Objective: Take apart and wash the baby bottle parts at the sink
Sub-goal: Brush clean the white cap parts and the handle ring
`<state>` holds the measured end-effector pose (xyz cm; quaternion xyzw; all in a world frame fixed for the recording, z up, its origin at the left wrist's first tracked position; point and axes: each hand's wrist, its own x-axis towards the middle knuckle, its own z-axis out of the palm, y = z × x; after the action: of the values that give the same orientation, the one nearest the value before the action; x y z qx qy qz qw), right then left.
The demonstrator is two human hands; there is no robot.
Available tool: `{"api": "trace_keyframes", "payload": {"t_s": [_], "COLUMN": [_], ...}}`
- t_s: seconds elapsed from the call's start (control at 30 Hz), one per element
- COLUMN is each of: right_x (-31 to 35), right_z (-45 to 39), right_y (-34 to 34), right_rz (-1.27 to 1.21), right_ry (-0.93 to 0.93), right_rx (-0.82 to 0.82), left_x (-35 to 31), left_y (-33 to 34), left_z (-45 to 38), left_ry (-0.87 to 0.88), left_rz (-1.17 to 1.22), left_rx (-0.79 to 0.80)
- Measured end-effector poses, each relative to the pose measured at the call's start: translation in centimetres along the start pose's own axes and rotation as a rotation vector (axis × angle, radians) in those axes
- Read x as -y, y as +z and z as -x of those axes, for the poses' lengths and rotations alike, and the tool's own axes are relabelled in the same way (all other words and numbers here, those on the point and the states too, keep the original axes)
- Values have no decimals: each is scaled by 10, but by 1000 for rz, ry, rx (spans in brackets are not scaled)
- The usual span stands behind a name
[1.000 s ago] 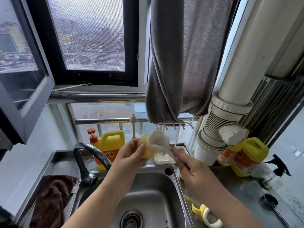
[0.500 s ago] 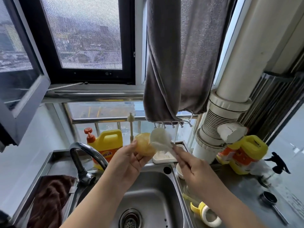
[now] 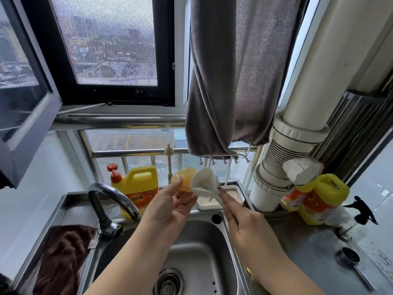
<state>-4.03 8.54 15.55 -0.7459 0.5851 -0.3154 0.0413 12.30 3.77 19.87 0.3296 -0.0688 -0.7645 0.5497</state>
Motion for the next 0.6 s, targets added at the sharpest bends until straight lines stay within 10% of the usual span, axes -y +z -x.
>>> {"api": "trace_keyframes", "payload": {"t_s": [0.6], "right_x": [12], "right_z": [17], "right_y": [2], "right_rz": [-91], "right_ry": [23], "right_rx": [56], "left_x": [4], "left_y": [0], "left_z": [4], "left_ry": [68], "left_rz": [-96], "left_rx": [57]}}
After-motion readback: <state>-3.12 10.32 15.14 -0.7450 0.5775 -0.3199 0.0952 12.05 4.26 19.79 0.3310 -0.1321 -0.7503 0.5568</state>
